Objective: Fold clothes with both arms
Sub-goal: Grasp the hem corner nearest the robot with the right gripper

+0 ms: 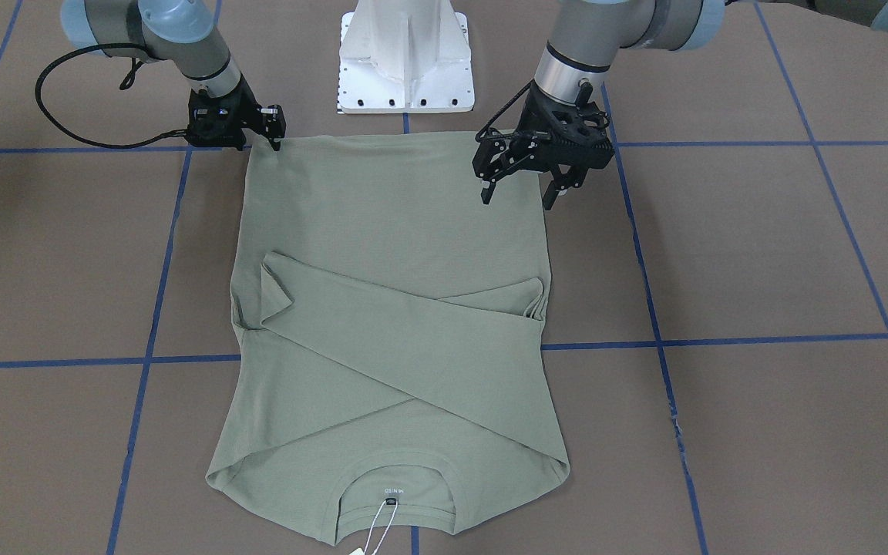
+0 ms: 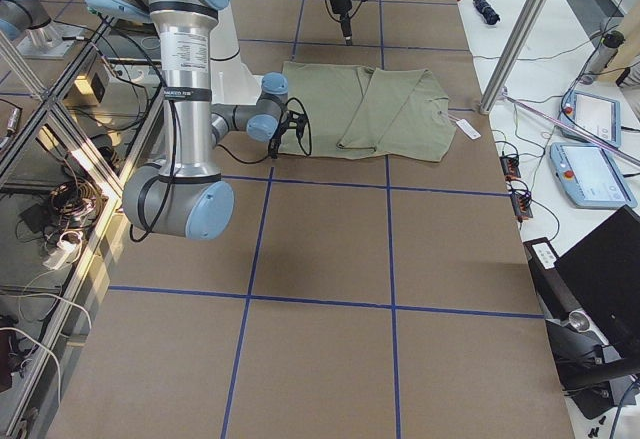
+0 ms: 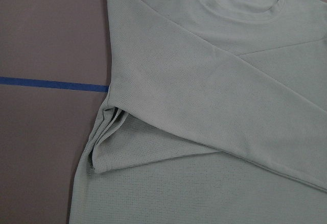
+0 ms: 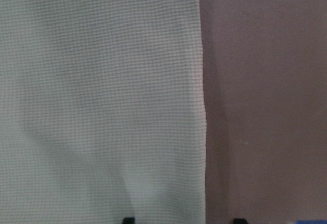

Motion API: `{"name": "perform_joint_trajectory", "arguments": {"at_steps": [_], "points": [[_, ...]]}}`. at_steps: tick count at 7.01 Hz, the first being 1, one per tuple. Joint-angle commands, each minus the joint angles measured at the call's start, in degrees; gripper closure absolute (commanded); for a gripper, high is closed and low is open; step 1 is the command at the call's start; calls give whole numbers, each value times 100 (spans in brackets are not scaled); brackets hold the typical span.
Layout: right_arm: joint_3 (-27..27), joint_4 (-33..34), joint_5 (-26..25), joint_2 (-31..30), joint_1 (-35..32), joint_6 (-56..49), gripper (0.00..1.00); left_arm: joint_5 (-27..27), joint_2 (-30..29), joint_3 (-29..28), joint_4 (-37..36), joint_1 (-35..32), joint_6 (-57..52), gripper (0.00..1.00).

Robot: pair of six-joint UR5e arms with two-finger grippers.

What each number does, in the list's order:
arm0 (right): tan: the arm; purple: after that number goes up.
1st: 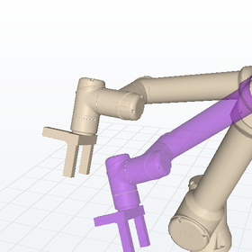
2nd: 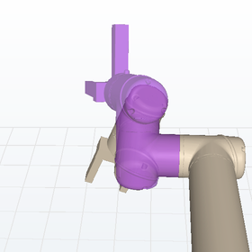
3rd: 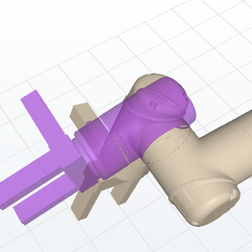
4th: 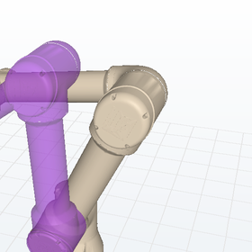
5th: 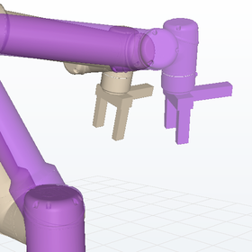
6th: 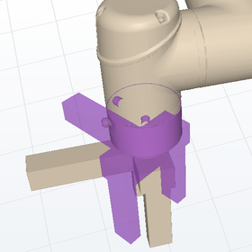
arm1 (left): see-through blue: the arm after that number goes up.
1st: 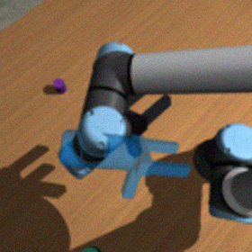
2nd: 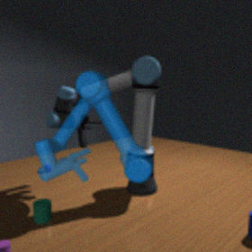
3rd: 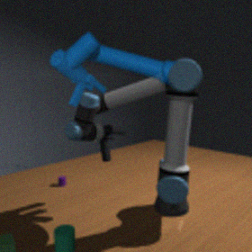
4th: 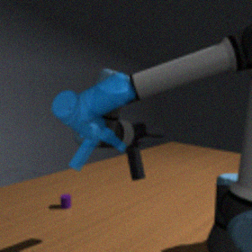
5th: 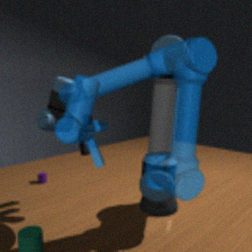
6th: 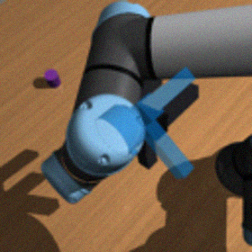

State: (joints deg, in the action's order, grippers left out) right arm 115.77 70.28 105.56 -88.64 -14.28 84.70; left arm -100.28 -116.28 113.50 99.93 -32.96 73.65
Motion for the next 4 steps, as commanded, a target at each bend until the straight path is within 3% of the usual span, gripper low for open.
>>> {"name": "perform_joint_trajectory", "arguments": {"at_steps": [1,2,3,4], "points": [[-10,3,0,-4,48,3,29,0,0,-3,0,9,0,1],[-10,3,-9,-4,65,3,38,0,0,-3,0,9,0,1],[7,3,0,-4,65,3,64,0,0,-12,0,9,0,1],[16,3,9,-4,65,3,81,0,0,-21,0,9,0,2]]}}
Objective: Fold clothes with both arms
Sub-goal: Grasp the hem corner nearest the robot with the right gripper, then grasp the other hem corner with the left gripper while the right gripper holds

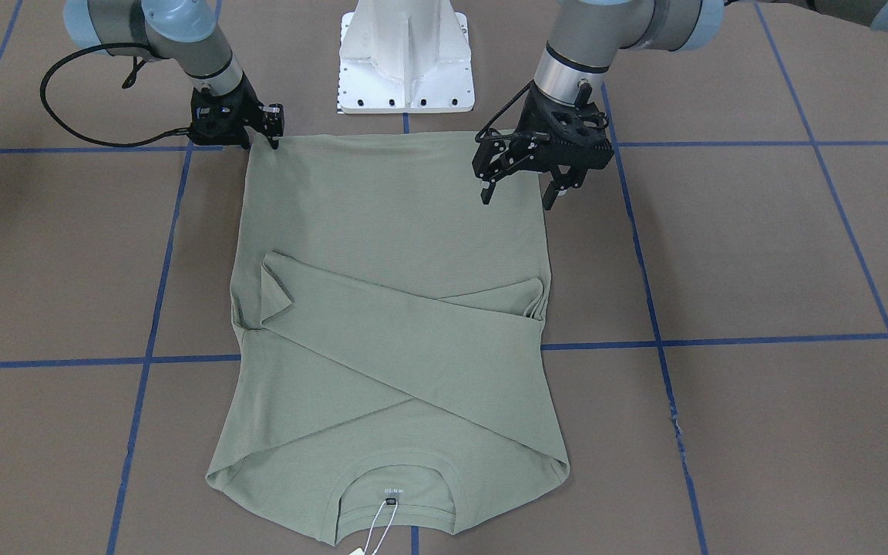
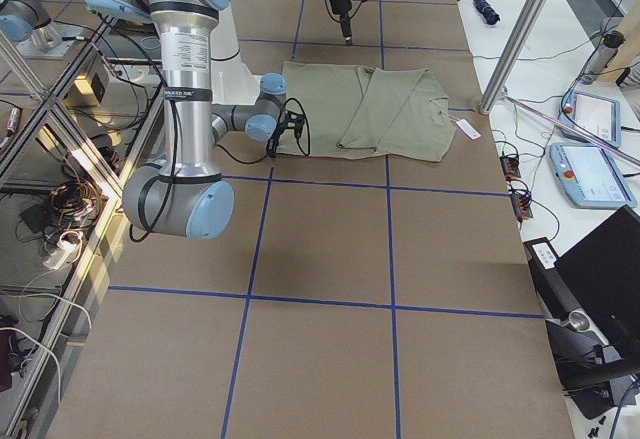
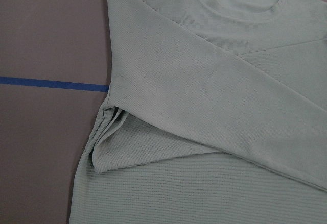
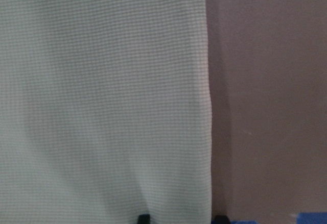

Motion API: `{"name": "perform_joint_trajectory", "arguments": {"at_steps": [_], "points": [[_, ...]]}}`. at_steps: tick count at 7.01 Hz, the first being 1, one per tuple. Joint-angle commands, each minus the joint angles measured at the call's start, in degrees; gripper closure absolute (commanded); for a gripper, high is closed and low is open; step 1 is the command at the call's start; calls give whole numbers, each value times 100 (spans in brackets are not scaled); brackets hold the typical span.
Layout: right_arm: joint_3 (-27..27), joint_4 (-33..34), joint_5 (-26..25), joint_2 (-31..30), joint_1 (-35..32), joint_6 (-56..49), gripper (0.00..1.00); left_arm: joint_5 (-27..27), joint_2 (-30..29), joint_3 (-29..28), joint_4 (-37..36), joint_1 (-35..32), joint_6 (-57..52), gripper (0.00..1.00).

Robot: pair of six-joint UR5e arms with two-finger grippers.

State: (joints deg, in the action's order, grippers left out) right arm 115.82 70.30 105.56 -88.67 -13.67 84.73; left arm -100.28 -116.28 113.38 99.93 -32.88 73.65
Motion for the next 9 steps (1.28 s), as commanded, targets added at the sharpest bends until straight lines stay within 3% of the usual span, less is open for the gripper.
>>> {"name": "perform_joint_trajectory", "arguments": {"at_steps": [1,4,6,9], "points": [[46,2,17,-10,-13,0,85,0,0,-8,9,1,0,3],[133,-7,-26,8,-13,0,100,0,9,-26,9,1,0,3],[292,-51,-62,43,-21,0,100,-61,375,78,44,97,366,2],[546,-77,-27,61,-232,0,100,375,1325,359,754,1377,1754,2]]}}
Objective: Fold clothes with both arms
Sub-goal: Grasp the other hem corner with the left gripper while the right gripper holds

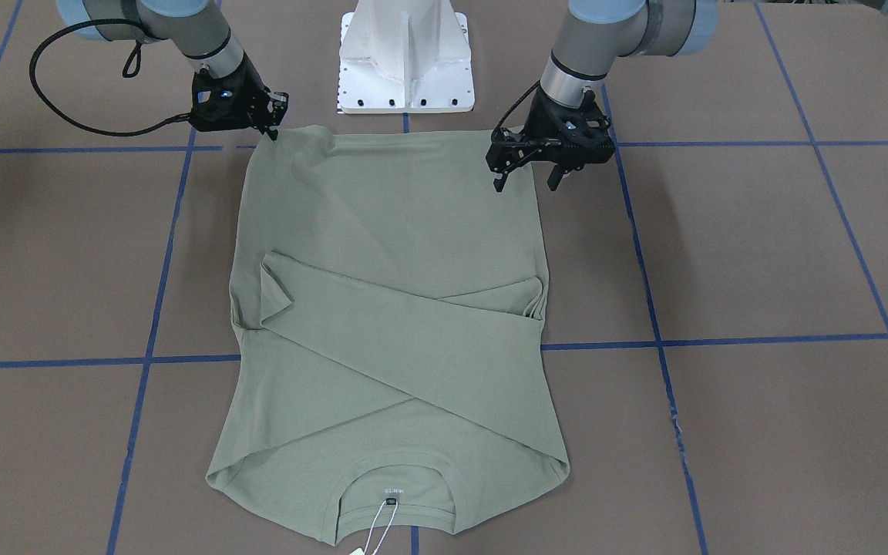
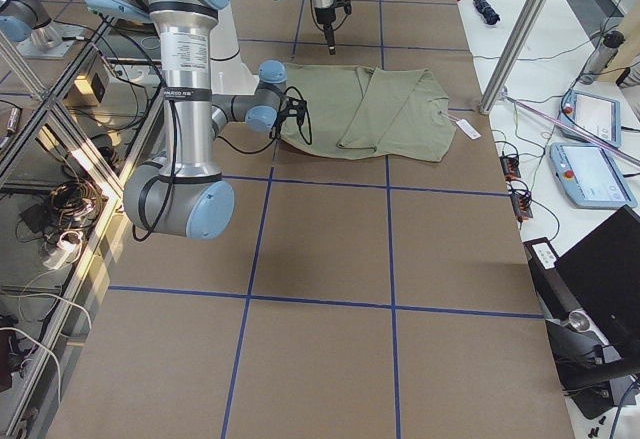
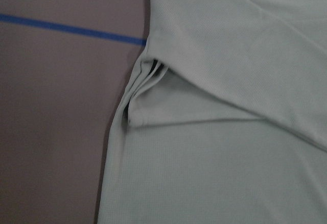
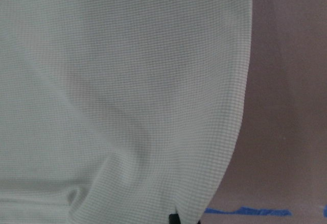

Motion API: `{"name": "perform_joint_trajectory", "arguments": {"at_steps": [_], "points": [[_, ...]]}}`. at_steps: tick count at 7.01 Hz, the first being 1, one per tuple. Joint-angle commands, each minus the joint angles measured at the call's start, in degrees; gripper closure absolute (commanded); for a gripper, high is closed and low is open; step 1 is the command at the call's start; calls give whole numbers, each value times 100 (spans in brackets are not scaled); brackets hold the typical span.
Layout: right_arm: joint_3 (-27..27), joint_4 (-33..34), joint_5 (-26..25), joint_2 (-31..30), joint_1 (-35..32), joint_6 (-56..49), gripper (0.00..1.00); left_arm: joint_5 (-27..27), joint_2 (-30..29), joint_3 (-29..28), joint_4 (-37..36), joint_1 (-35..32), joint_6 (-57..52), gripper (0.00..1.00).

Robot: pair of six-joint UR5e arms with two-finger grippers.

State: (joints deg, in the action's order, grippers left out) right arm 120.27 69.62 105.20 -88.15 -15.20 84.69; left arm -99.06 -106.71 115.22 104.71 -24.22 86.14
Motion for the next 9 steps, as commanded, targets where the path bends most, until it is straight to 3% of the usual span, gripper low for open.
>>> {"name": "perform_joint_trajectory", "arguments": {"at_steps": [1,4,9], "points": [[111,-1,-8,9,-88,4,100,299,614,325,260,846,944,2],[102,-10,1,26,-150,-5,100,572,634,318,-222,1542,1720,5],[102,-1,18,18,-158,-5,100,739,652,142,-223,1658,1774,15]]}}
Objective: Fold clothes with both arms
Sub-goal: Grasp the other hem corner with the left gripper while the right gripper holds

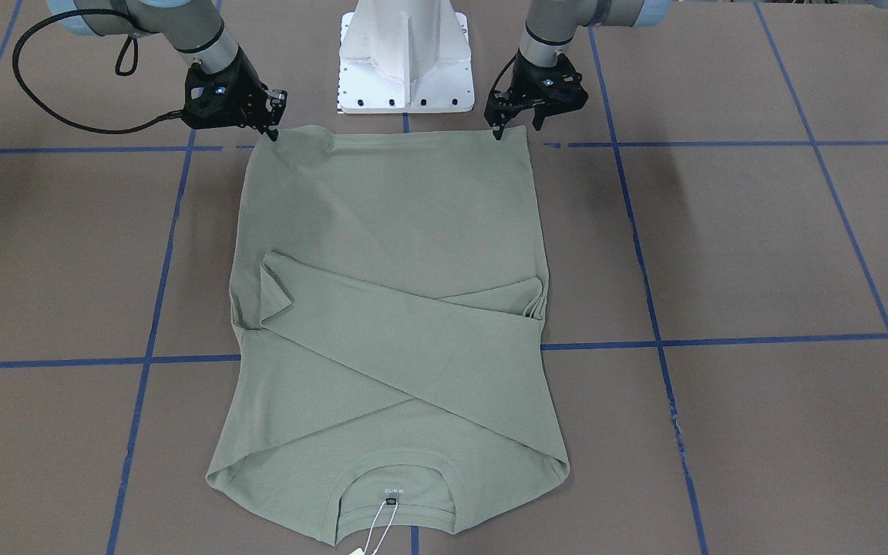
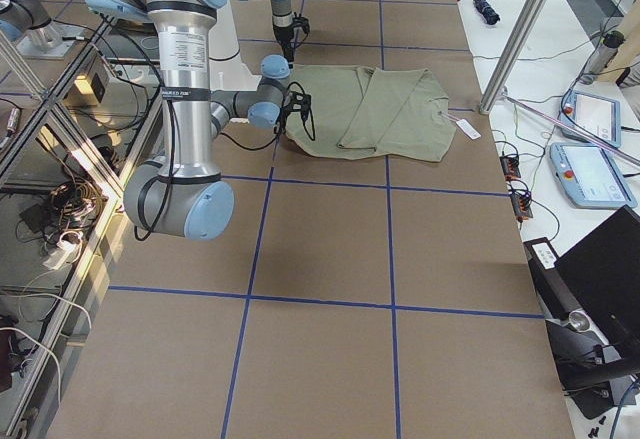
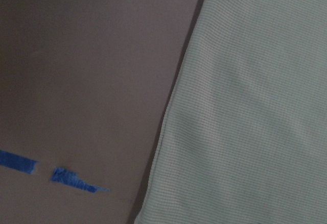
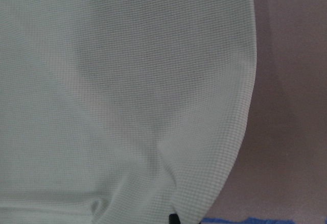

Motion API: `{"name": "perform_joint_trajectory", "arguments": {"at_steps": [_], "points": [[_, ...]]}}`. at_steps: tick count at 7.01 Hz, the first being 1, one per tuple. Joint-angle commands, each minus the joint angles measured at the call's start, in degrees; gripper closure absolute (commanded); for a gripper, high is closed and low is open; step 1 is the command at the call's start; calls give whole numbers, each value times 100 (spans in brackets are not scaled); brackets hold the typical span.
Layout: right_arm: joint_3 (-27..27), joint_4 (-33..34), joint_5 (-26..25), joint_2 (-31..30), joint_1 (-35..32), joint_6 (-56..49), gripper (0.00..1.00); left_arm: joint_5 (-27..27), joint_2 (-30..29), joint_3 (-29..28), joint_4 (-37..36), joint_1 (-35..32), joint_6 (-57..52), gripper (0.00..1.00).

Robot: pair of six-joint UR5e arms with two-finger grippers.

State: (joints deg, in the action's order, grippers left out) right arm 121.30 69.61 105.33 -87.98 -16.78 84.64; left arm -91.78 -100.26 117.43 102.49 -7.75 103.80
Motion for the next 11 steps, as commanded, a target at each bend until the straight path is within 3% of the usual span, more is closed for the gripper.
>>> {"name": "perform_joint_trajectory", "arguments": {"at_steps": [1,3,4,7,8,11], "points": [[-10,0,5,0,-1,-9,100,11,6,-106,-1,11,8,18],[-10,0,23,8,-18,-9,100,11,6,-133,-1,11,17,30],[-10,0,40,9,-27,-9,100,11,6,-133,-1,11,17,43],[-1,0,49,9,-44,-9,100,11,-3,-133,-1,19,26,95],[-1,0,49,9,-36,-9,100,11,-29,-124,-1,28,330,100],[174,0,67,-105,-88,0,100,2,6,216,-272,11,246,100]]}}
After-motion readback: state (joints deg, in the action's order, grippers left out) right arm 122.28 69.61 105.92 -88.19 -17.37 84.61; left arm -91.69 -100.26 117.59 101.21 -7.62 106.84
